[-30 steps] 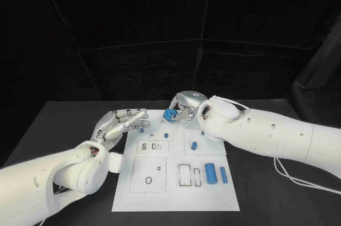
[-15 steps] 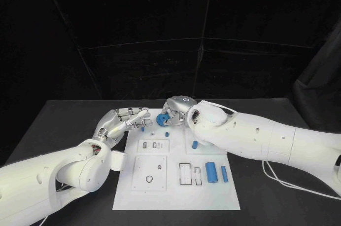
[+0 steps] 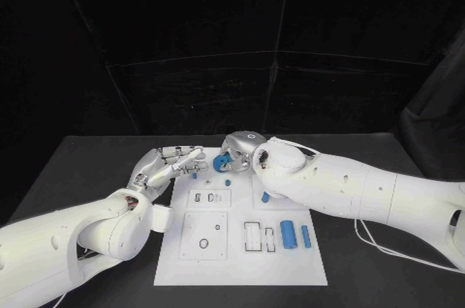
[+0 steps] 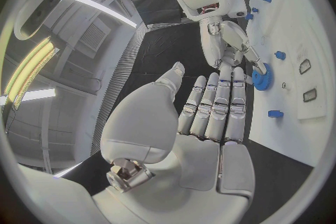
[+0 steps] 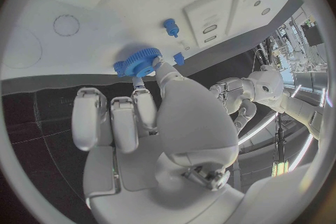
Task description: Assemble the parts on the task board
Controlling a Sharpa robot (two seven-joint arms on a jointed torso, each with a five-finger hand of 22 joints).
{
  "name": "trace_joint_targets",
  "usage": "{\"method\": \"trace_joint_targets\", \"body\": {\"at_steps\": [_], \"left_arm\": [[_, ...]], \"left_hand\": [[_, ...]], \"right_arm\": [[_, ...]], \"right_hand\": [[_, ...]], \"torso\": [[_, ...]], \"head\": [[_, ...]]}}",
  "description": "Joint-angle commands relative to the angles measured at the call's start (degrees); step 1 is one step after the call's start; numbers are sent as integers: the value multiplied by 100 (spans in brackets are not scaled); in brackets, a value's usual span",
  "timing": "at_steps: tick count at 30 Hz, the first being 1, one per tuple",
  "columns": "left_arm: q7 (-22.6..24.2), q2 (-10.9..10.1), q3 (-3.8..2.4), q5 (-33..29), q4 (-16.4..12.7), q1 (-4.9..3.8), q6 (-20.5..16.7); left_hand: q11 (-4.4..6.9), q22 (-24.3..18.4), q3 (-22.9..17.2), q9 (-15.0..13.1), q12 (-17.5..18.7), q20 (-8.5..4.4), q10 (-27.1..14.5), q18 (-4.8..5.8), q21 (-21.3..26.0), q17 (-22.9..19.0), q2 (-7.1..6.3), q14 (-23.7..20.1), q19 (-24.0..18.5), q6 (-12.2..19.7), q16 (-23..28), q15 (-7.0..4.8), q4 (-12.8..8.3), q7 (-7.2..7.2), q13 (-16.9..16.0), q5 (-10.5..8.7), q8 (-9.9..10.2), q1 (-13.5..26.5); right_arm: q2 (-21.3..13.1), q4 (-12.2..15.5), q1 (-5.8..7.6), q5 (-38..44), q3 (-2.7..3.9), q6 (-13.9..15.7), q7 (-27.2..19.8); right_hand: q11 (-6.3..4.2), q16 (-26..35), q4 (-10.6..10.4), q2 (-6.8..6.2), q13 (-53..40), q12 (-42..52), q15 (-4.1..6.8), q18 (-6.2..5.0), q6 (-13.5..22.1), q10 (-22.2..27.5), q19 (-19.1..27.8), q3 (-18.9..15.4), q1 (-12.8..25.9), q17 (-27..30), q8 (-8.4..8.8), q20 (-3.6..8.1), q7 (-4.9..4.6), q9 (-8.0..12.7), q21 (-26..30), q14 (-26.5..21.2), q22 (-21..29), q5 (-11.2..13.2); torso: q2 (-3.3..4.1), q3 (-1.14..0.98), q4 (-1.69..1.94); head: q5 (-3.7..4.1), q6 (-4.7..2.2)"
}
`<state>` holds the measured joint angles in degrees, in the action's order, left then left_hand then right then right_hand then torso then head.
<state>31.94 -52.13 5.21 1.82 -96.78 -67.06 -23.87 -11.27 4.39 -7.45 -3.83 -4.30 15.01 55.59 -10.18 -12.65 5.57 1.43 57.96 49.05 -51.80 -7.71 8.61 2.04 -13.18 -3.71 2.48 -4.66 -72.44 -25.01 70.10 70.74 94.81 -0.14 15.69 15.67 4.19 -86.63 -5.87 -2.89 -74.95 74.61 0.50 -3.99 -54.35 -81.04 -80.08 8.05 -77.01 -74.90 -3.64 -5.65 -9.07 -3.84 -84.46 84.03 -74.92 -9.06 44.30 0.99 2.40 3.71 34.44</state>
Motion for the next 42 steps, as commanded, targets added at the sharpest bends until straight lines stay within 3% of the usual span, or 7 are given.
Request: {"method": "trace_joint_targets", "body": {"at_steps": [1,11,15,20,24,33,42], "left_arm": [[22,6,-4,32,-4,-7,75],[8,-5,-4,32,-8,-7,83],[5,-11,-4,32,-9,-7,83],[3,-11,-4,32,-7,-8,83],[2,-11,-4,32,-5,-8,85],[-1,-16,-4,32,-4,-8,85],[2,-40,-4,32,-15,-8,85]], "left_hand": [[5,-9,-5,3,30,23,6,-32,29,-8,30,23,31,-14,38,32,-37,-76,5,24,19,-24],[5,-13,-6,3,32,23,8,-32,35,-9,34,25,35,-17,44,32,-49,-76,5,24,24,-28],[5,-13,-6,3,32,23,8,-32,35,-9,34,25,35,-17,44,32,-49,-76,5,24,24,-28],[5,-14,-7,3,33,23,7,-32,36,-9,36,26,36,-16,46,32,-53,-76,6,24,26,-30],[5,-14,-9,3,34,23,6,-32,37,-9,38,26,36,-16,47,32,-54,-77,6,24,27,-31],[4,-15,-12,4,36,23,4,-31,38,-10,44,26,37,-15,49,32,-59,-77,6,24,29,-35],[3,-17,-17,4,38,23,1,-31,41,-10,50,27,39,-13,52,32,-66,-78,7,24,33,-40]], "right_arm": [[26,-24,14,121,3,-118,129],[19,-24,14,122,3,-245,146],[-3,-12,14,41,3,-349,130],[-20,-6,14,-75,3,-484,122],[-45,-7,14,-120,2,-479,166],[-157,77,14,-141,1,115,72],[-620,455,9,-635,-3,1356,-844]], "right_hand": [[5,33,-7,-96,10,-75,-53,94,128,76,1,-59,35,-647,18,-67,-26,19,0,411,-134,39],[44,35,-202,-203,54,-130,-92,88,261,117,22,-247,279,-657,-1,-114,-60,2,14,411,-115,10],[46,30,-466,-170,30,-102,-97,89,205,98,16,-354,563,-673,-26,-124,-55,-12,11,414,-124,-81],[32,22,-984,-65,-38,-29,-85,92,96,56,6,-684,1130,-699,-40,-111,-30,-19,6,419,-141,-789],[32,17,-1069,-14,-54,-14,-84,93,94,49,1,-843,1267,-713,-26,-110,-34,-13,3,422,-149,-865],[27,-21,-977,54,-159,100,-81,111,74,-26,-63,-944,1046,-798,-26,-110,-29,-13,-34,442,-236,-886],[1,0,-709,169,-197,127,-59,113,7,-49,-68,-972,485,-759,-23,-89,-6,-11,-38,431,-248,-983]], "torso": [[0,2,6],[-3,0,0],[-1,0,1],[-1,-3,0],[1,0,0],[-2,-1,-3],[-9,-5,-13]], "head": [[6,3],[9,9],[8,8],[8,11],[11,15],[13,27],[12,12]]}}
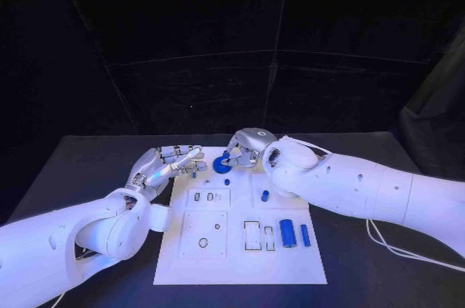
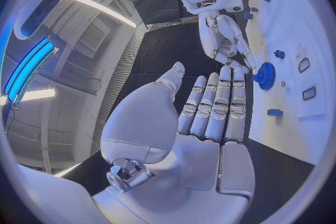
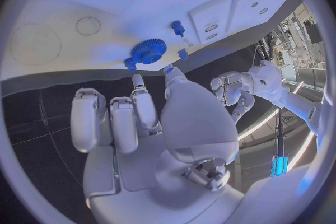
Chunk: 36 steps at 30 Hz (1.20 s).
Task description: Assemble the parts on the task board
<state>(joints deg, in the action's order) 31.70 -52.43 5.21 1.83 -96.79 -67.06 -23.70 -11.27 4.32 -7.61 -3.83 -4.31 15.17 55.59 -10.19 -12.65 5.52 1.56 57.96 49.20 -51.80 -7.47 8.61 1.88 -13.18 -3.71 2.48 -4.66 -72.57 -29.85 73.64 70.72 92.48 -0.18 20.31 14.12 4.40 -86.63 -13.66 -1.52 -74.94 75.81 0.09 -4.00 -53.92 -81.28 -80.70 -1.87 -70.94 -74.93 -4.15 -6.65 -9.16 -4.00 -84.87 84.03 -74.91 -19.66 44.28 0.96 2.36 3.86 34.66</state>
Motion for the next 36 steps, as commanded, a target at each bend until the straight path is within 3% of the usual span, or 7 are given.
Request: {"method": "trace_joint_targets", "body": {"at_steps": [1,4,11,16,22,25,36], "left_arm": [[27,-17,-5,31,-17,-8,67],[29,-35,-4,31,-28,-8,60],[30,-56,-4,31,-46,-8,55],[31,-47,-4,31,-35,-7,71],[23,-21,-3,31,-6,-5,86],[22,-9,-2,31,11,-3,92],[20,7,2,31,42,3,101]], "left_hand": [[3,-10,0,4,39,7,1,-31,41,-5,38,27,23,-13,29,32,-50,-78,7,24,33,-27],[3,-10,0,4,39,7,1,-31,41,-5,38,27,23,-13,29,32,-50,-78,7,24,33,-27],[4,-12,-5,4,40,7,1,-31,44,-6,42,29,25,-14,32,32,-61,-77,7,24,35,-35],[5,-14,-9,4,40,7,3,-31,46,-6,46,31,27,-16,34,32,-69,-75,7,24,36,-42],[9,-18,-24,2,38,6,13,-32,52,-6,59,40,34,-27,40,29,-100,-70,5,25,38,-65],[10,-19,-27,2,38,6,14,-32,53,-6,61,41,35,-29,41,29,-104,-70,5,25,39,-68],[11,-22,-40,3,39,5,16,-32,58,-6,70,45,40,-31,47,28,-128,-68,5,25,43,-86]], "right_arm": [[-259,173,10,-572,0,990,-879],[-665,376,11,-1222,-1,1046,-1348],[-1716,611,17,-2469,-3,307,-2157],[-2086,521,16,-2579,-4,162,-2391],[-2247,353,13,-2553,-6,28,-2408],[-2237,239,9,-2469,-7,-103,-2373],[-2121,-73,-137,-2285,-8,-255,-2334]], "right_hand": [[-20,13,113,52,-181,-16,-18,108,-30,-10,12,40,-205,-731,34,13,1,7,13,424,-227,150],[-13,92,163,98,-46,-177,-22,80,4,94,110,61,-327,-580,45,11,-8,13,73,386,-99,332],[-21,262,505,-105,315,-611,-19,17,103,386,329,-18,-776,-302,37,7,2,11,222,315,187,820],[-61,281,610,-182,356,-659,14,10,78,412,354,-113,-914,-292,23,32,45,4,249,315,221,830],[-58,276,625,-167,363,-667,18,12,75,413,347,-134,-941,-309,23,40,38,4,249,321,214,773],[-57,285,649,-158,370,-674,19,11,67,414,349,-158,-977,-301,20,44,35,3,255,321,221,706],[-54,292,674,-164,400,-707,18,5,84,434,370,-195,-1006,-296,31,46,31,8,272,321,252,650]], "torso": [[-10,-4,-17],[-14,-4,-30],[-17,-25,-99],[-7,-45,-106],[-1,-46,-93],[5,-62,-95],[0,-37,-89]], "head": [[-9,-11],[-13,-5],[-3,-89],[33,-94],[87,-109],[108,-100],[131,-36]]}}
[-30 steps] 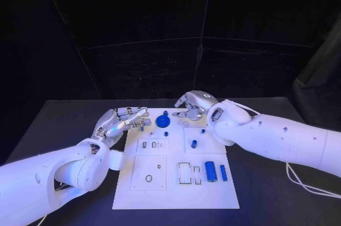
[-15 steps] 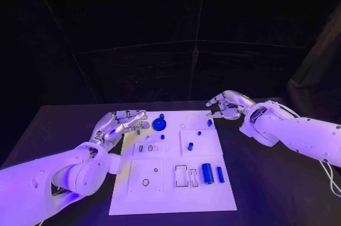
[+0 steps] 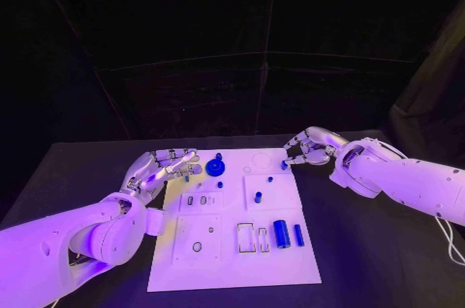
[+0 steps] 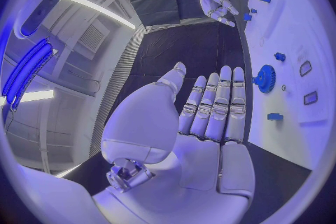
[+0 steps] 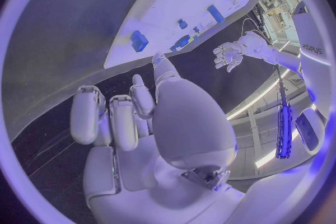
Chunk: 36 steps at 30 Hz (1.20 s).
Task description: Assemble the parts on the task board
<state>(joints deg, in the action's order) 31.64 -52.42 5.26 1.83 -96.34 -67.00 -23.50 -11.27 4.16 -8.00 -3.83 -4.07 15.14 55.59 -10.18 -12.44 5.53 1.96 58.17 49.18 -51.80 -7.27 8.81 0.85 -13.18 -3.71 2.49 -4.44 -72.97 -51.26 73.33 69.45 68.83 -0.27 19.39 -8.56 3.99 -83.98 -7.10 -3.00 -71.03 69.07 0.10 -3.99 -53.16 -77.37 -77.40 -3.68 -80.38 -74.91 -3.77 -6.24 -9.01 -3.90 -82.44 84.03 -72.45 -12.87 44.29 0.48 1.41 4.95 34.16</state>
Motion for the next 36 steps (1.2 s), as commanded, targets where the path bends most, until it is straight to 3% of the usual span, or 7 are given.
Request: {"method": "trace_joint_targets", "body": {"at_steps": [1,14,20,30,36], "left_arm": [[26,6,-3,31,-3,-3,81],[24,-4,1,31,8,-2,75],[22,-5,1,31,9,-2,75],[20,-6,2,31,17,-2,72],[10,-6,2,31,23,-2,71]], "left_hand": [[11,-6,-1,3,16,7,16,-33,37,-7,30,25,42,-31,27,7,-24,-68,5,25,21,-45],[11,-7,-6,3,16,6,16,-33,39,-7,33,26,44,-32,29,7,-32,-68,5,24,23,-51],[11,-7,-6,3,16,6,16,-33,39,-7,33,26,44,-32,29,7,-32,-68,5,24,23,-51],[10,-9,-11,3,18,6,15,-33,41,-8,36,27,45,-31,31,7,-41,-70,6,24,25,-57],[10,-9,-14,3,18,6,15,-33,42,-8,40,27,46,-31,32,7,-44,-70,6,24,26,-60]], "right_arm": [[26,-54,-17,82,2,-165,-67],[128,-197,-183,94,2,-198,-57],[204,-285,-220,94,2,-184,-29],[293,-355,-253,101,2,-165,-45],[323,-370,-256,102,3,-181,-62]], "right_hand": [[-13,28,19,-15,10,-35,17,5,10,44,40,-16,-63,-298,-7,4,16,-2,31,321,8,-33],[-11,21,42,19,-3,-20,16,7,19,33,33,-42,-99,-320,-11,3,14,-3,32,328,1,-114],[-17,8,54,94,-33,20,20,13,-33,-2,6,-37,-130,-350,-36,5,18,-13,20,337,-30,-119],[-46,-39,146,386,-135,147,48,35,-299,-102,-81,106,-289,-450,-121,30,48,-33,-25,367,-134,131],[-66,-58,223,473,-178,197,60,46,-469,-139,-119,216,-383,-490,-163,42,63,-38,-48,376,-185,268]], "torso": [[0,15,10],[-3,13,-6],[-6,15,10],[-5,15,6],[-6,8,-1]], "head": [[33,13],[16,51],[32,45],[29,39],[34,51]]}}
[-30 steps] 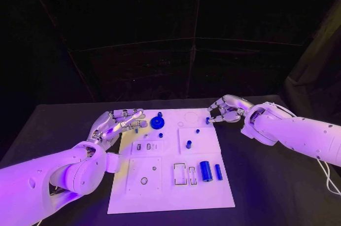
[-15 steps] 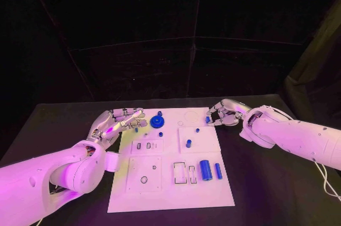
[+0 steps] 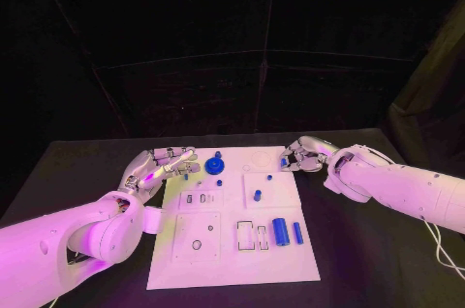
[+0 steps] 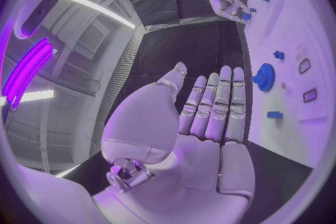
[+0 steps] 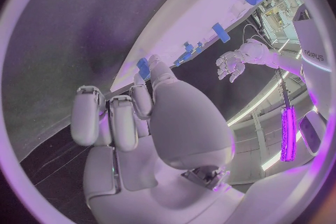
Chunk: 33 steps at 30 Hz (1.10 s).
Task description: Assemble the parts on the task board
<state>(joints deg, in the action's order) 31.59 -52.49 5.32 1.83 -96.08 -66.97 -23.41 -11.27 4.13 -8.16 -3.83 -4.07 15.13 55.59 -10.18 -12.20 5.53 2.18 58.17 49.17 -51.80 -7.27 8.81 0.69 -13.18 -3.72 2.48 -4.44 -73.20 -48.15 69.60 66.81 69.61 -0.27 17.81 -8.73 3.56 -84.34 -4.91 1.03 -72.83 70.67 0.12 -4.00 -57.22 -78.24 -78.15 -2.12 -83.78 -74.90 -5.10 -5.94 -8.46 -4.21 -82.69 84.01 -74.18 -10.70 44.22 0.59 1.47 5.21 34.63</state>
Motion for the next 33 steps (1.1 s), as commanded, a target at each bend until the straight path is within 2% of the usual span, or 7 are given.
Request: {"method": "trace_joint_targets", "body": {"at_steps": [1,11,15,20,24,28,33], "left_arm": [[12,1,-4,31,-2,-5,64],[-2,-7,-3,31,0,-5,69],[-10,-10,-3,31,-2,-5,71],[-15,-22,-3,31,-11,-5,70],[-18,-43,-3,31,-31,-6,66],[-24,-76,-3,4,-68,-10,67],[-29,-103,-3,-212,-81,-21,60]], "left_hand": [[10,-6,2,3,19,7,15,-32,18,-8,17,27,47,-31,32,7,-29,-70,6,24,26,-37],[9,-6,-2,4,20,7,13,-32,20,-8,21,28,48,-31,34,7,-33,-73,7,25,28,-39],[7,-7,-6,5,23,7,9,-32,22,-8,24,28,50,-27,37,8,-38,-77,8,25,32,-41],[6,-8,-7,5,23,7,7,-32,22,-9,25,29,50,-26,37,8,-40,-78,8,25,33,-41],[6,-8,-7,5,23,7,7,-32,22,-9,25,29,50,-26,37,8,-40,-78,8,25,33,-41],[6,-8,-7,5,23,7,7,-32,22,-9,25,29,50,-26,37,8,-40,-78,8,25,33,-41],[4,-9,-9,6,26,7,3,-31,25,-9,27,29,51,-21,41,9,-46,-81,9,25,38,-42]], "right_arm": [[17,2,8,24,2,-29,-48],[13,5,7,7,2,99,-84],[3,40,7,-70,2,316,-114],[-49,143,8,-109,4,660,-39],[-174,422,13,-137,8,840,142],[-264,909,44,-51,12,945,594],[-157,1444,97,223,13,1059,1135]], "right_hand": [[-33,-28,21,95,-15,56,65,50,-115,-67,-57,93,-62,-503,-45,17,21,-10,-31,381,-30,85],[-179,-101,182,286,-154,207,187,85,-597,-197,-182,409,-198,-642,-246,117,202,-58,-113,414,-205,357],[-234,-136,260,352,-216,270,238,100,-738,-256,-231,552,-232,-707,-322,165,267,-86,-146,429,-273,382],[-249,-142,300,367,-225,275,254,103,-753,-266,-240,622,-235,-718,-334,186,280,-91,-153,432,-287,385],[-247,-144,303,347,-216,258,252,106,-722,-260,-244,647,-183,-724,-318,194,271,-83,-156,433,-294,392],[-237,-140,286,341,-195,225,244,106,-674,-246,-241,688,-94,-719,-287,194,257,-70,-155,431,-291,413],[-234,-141,296,341,-171,194,241,112,-653,-231,-262,725,-75,-721,-273,193,253,-63,-168,431,-320,413]], "torso": [[-1,-2,-4],[-3,-2,-5],[-3,-4,-5],[-12,5,-4],[-23,18,-1],[-47,39,-7],[-84,67,-10]], "head": [[16,3],[38,12],[29,12],[29,7],[10,3],[-25,10],[-79,49]]}}
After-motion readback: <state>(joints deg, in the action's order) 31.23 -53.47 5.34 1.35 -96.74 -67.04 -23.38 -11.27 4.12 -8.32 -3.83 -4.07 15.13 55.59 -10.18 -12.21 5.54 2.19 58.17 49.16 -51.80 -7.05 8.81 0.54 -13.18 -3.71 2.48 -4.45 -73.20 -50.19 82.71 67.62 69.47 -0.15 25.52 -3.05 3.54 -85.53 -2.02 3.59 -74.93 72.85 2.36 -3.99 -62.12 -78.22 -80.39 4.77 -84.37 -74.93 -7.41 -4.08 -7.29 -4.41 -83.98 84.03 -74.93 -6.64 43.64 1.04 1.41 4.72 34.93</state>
